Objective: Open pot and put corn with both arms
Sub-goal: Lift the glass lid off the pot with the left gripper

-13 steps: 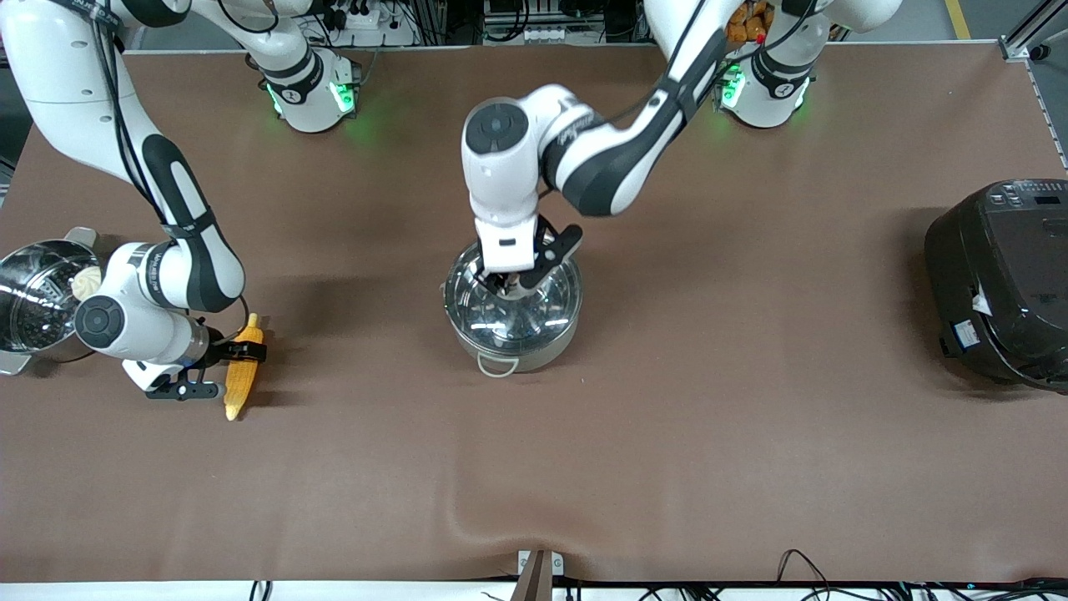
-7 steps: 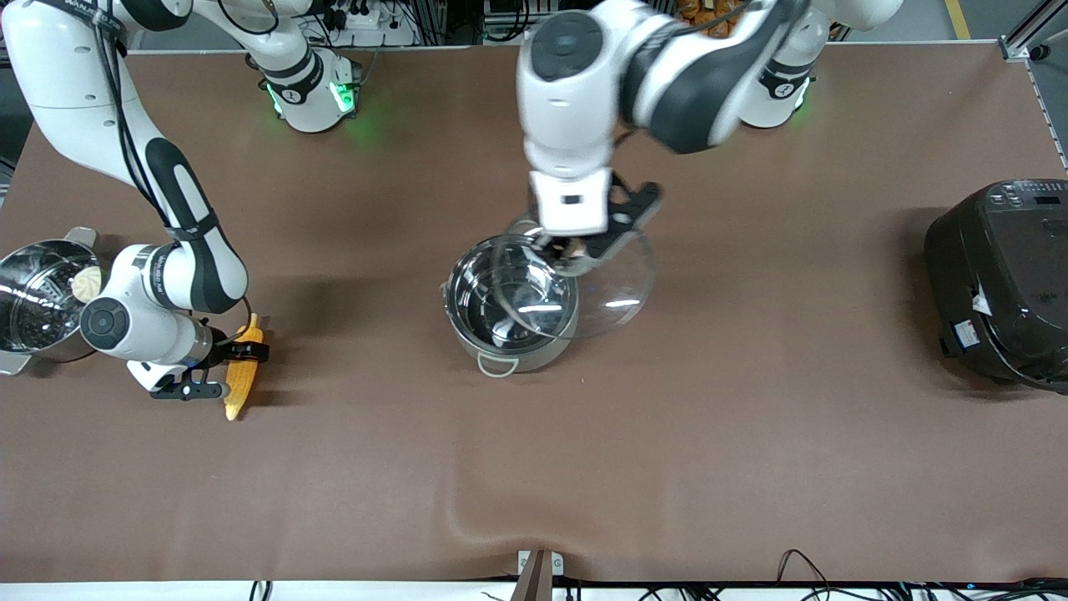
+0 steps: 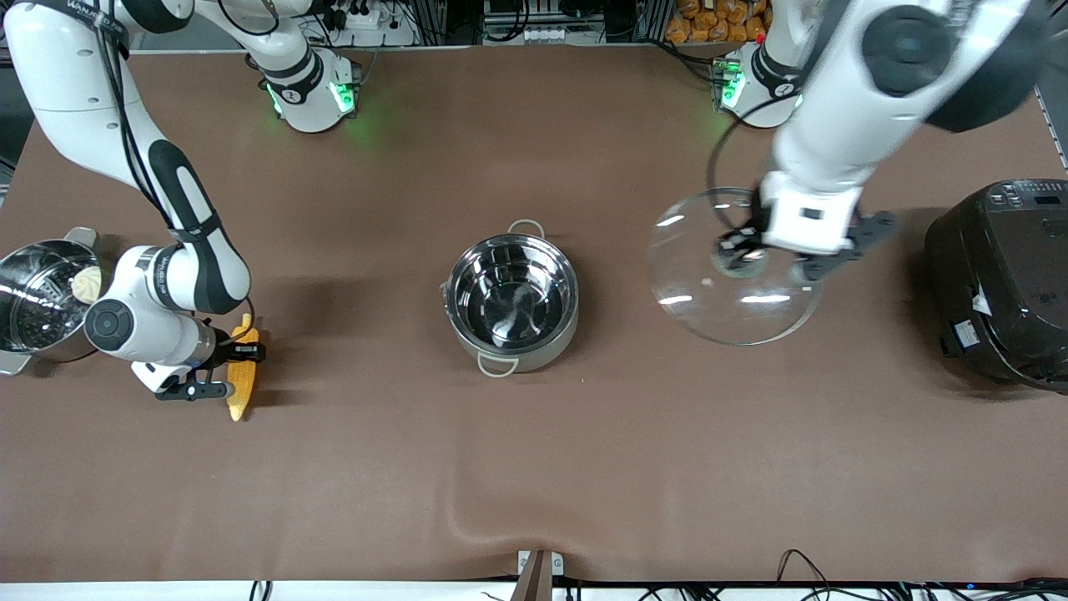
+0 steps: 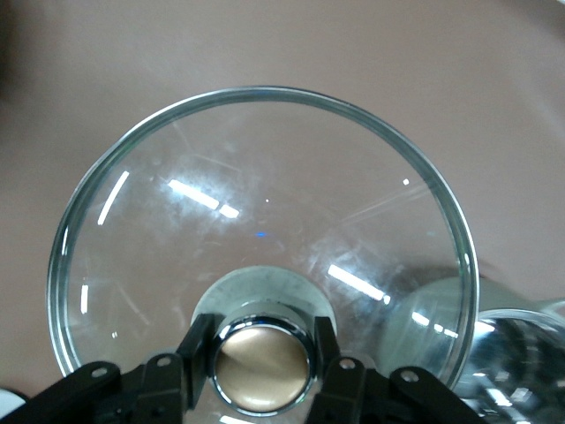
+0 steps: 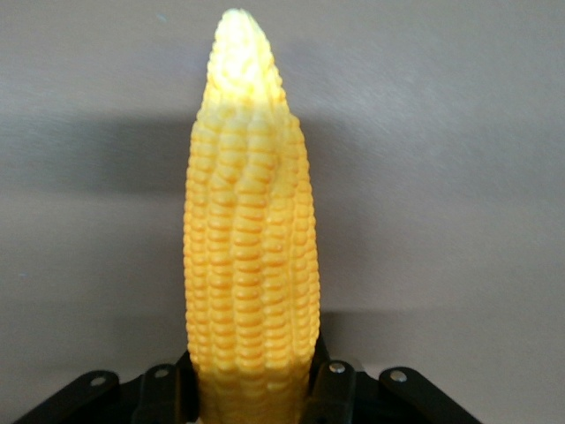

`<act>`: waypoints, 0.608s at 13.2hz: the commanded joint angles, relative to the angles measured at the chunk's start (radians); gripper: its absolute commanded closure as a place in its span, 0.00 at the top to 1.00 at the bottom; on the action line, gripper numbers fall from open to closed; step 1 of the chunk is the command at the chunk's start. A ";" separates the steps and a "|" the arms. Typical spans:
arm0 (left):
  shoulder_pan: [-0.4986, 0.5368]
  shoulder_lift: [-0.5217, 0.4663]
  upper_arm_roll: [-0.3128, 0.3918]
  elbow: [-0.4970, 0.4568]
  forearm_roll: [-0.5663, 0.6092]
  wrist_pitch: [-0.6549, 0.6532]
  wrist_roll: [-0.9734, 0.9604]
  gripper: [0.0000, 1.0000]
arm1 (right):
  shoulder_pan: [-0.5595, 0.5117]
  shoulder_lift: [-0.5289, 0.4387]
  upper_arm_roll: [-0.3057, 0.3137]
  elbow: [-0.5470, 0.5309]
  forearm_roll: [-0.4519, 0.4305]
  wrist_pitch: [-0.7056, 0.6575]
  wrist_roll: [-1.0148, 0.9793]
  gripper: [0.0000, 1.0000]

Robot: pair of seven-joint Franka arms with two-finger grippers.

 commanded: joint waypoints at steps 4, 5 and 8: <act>0.143 -0.187 -0.012 -0.479 -0.019 0.316 0.247 0.00 | 0.104 -0.108 0.015 0.156 0.015 -0.377 -0.048 0.00; 0.148 -0.185 -0.012 -0.540 -0.014 0.384 0.247 0.00 | 0.147 -0.108 0.017 0.208 0.018 -0.445 -0.038 0.00; 0.188 -0.159 -0.012 -0.729 -0.002 0.637 0.294 0.00 | 0.244 -0.109 0.047 0.258 0.024 -0.471 -0.030 0.00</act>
